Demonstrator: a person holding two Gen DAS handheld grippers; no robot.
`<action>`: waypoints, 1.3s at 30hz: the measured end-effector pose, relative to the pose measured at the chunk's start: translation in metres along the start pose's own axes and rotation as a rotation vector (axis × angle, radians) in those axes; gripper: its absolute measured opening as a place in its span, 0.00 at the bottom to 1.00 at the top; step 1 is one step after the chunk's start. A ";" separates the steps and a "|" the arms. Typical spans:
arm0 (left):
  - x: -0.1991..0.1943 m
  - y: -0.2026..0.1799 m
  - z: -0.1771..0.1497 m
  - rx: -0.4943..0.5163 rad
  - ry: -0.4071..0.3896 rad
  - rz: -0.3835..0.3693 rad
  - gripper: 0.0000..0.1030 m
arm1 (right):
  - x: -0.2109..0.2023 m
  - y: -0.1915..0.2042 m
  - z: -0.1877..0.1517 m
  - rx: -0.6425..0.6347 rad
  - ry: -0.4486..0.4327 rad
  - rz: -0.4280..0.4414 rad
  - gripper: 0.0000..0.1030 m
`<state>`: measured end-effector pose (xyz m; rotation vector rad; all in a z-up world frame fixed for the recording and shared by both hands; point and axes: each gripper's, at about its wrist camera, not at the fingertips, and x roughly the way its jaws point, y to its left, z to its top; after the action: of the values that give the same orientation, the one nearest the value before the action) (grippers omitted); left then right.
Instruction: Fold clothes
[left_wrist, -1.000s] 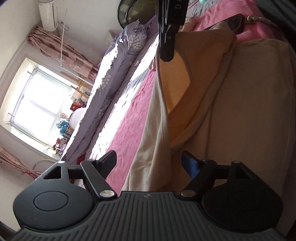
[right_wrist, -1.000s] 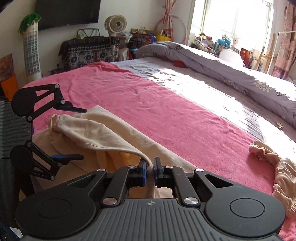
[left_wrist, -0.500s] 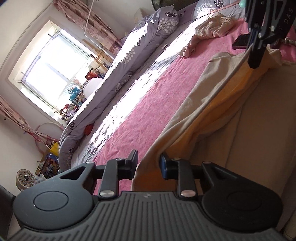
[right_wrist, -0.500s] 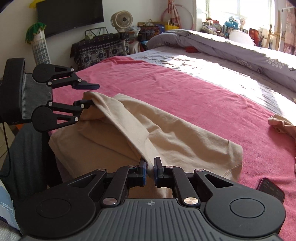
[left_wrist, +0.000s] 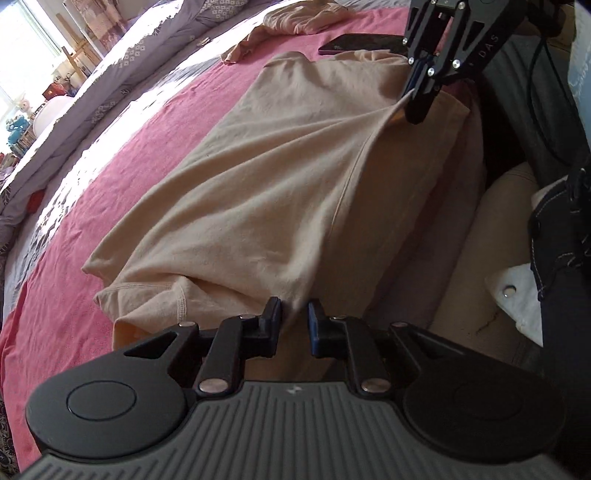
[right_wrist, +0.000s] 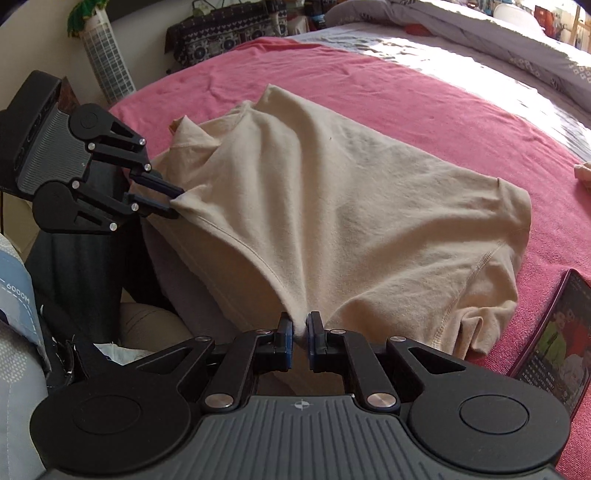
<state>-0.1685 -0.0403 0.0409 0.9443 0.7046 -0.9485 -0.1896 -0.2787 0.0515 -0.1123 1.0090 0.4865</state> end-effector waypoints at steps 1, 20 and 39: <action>0.002 -0.003 -0.003 -0.006 0.019 -0.037 0.17 | 0.004 0.002 -0.001 -0.012 0.014 0.002 0.10; 0.002 0.109 -0.113 -1.488 -0.373 -0.257 0.60 | -0.055 -0.057 -0.077 0.651 -0.347 0.121 0.44; -0.004 0.128 -0.103 -1.528 -0.427 -0.175 0.06 | -0.028 -0.082 -0.071 0.894 -0.415 0.073 0.06</action>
<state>-0.0645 0.0869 0.0446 -0.6514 0.8749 -0.4678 -0.2211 -0.3831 0.0260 0.7965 0.7436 0.0798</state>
